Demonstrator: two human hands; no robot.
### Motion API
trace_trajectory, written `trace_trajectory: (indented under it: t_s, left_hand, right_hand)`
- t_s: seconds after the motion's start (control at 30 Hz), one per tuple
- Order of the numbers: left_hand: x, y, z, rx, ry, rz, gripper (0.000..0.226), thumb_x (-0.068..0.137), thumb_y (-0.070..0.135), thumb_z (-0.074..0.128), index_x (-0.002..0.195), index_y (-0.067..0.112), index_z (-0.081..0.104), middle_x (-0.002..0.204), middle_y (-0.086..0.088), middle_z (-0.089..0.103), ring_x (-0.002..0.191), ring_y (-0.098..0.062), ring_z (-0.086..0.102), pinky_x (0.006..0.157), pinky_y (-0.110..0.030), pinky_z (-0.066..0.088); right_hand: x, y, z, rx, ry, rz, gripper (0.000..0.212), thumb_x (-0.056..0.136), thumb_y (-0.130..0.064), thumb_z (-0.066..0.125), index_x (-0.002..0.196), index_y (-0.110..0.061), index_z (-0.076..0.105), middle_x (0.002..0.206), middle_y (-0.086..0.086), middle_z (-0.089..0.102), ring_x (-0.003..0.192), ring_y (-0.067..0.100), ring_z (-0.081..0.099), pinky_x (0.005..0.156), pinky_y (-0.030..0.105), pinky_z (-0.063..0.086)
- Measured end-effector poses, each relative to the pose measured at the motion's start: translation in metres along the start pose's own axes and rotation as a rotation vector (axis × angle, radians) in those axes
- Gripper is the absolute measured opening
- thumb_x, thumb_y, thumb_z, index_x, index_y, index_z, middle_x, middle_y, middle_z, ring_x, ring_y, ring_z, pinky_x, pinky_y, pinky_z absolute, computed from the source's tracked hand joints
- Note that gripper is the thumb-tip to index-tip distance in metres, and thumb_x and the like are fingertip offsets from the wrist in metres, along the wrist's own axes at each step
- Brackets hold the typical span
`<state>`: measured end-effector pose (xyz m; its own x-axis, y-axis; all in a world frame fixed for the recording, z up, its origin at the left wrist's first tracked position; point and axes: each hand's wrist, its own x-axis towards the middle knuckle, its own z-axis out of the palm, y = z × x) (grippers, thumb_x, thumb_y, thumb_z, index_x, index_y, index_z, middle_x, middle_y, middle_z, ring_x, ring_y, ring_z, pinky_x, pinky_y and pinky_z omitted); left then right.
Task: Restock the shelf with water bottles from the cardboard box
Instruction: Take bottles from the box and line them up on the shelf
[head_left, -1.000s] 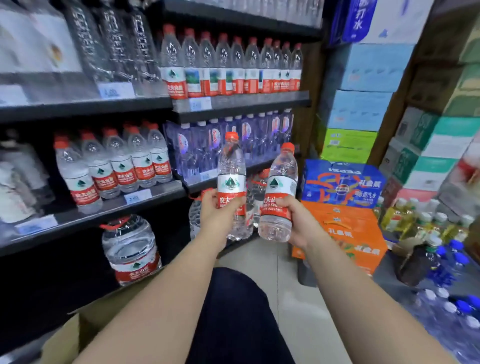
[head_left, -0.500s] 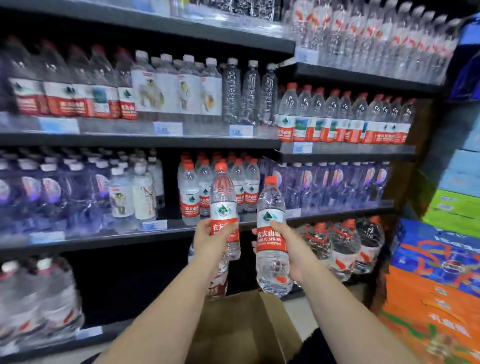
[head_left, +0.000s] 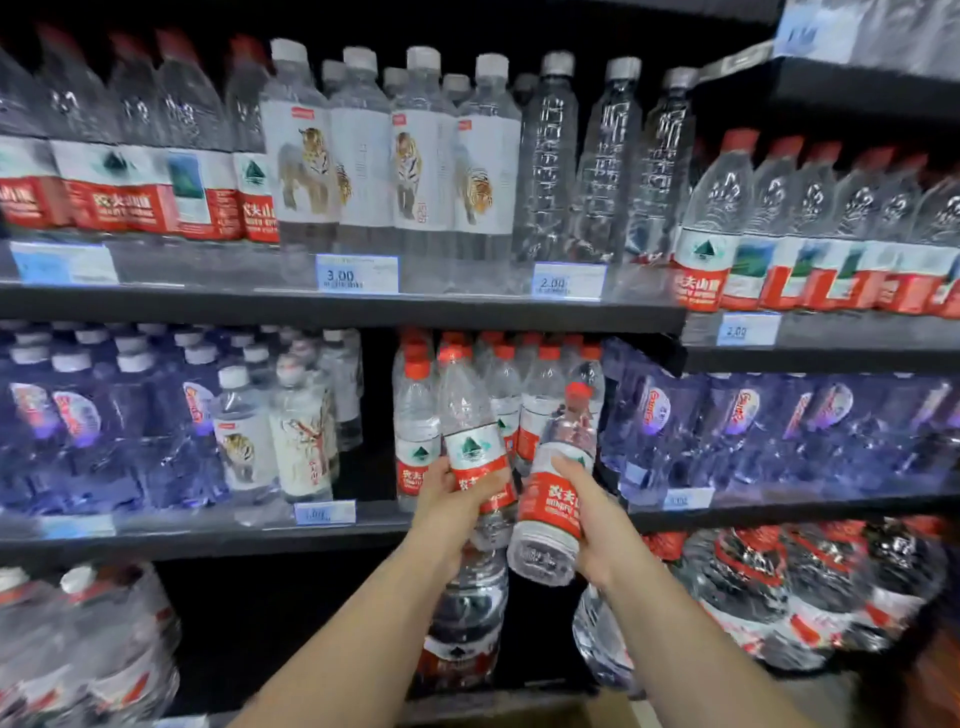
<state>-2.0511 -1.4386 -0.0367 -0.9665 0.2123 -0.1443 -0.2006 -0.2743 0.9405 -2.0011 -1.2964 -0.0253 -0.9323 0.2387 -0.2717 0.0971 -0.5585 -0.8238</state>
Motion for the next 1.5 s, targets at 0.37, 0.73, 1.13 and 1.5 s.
trace_trajectory:
  t_s: [0.37, 0.73, 1.13, 1.5]
  left_hand:
    - [0.081, -0.021, 0.018, 0.439, 0.208, 0.422, 0.056, 0.07, 0.017, 0.085, 0.115, 0.029, 0.053, 0.106, 0.012, 0.068, 0.097, -0.006, 0.064, 0.086, -0.027, 0.051]
    - [0.099, -0.048, -0.003, 0.535, 0.113, 0.455, 0.066, 0.067, 0.004, 0.084, 0.125, 0.021, 0.057, 0.113, 0.013, 0.067, 0.106, 0.004, 0.062, 0.089, -0.014, 0.048]
    - [0.067, -0.045, -0.026, 0.705, 0.116, 0.47, 0.048, 0.086, 0.012, 0.069, 0.129, 0.025, 0.053, 0.109, 0.02, 0.059, 0.101, 0.007, 0.057, 0.089, -0.011, 0.045]
    - [0.089, -0.019, -0.083, 0.681, 0.254, 0.325, 0.074, 0.066, 0.019, 0.089, 0.125, 0.022, 0.046, 0.113, 0.003, 0.06, 0.101, -0.011, 0.059, 0.082, -0.024, 0.05]
  right_hand:
    - [0.099, -0.032, 0.007, -0.597, 0.001, -0.426, 0.051, 0.068, -0.006, 0.083, 0.102, -0.03, 0.053, 0.097, -0.007, 0.071, 0.085, 0.006, 0.07, 0.07, 0.026, 0.055]
    - [0.132, 0.004, -0.02, -0.652, -0.041, -0.393, 0.056, 0.069, -0.002, 0.083, 0.114, -0.022, 0.056, 0.11, -0.001, 0.071, 0.103, 0.014, 0.067, 0.094, 0.041, 0.053]
    - [0.127, 0.03, -0.035, -0.843, 0.082, -0.416, 0.072, 0.065, -0.01, 0.087, 0.127, -0.019, 0.05, 0.117, -0.001, 0.064, 0.104, 0.013, 0.063, 0.095, 0.033, 0.051]
    - [0.115, 0.021, -0.021, -0.886, 0.107, -0.37, 0.069, 0.068, -0.007, 0.085, 0.128, -0.01, 0.05, 0.112, -0.001, 0.063, 0.095, 0.01, 0.059, 0.085, 0.026, 0.046]
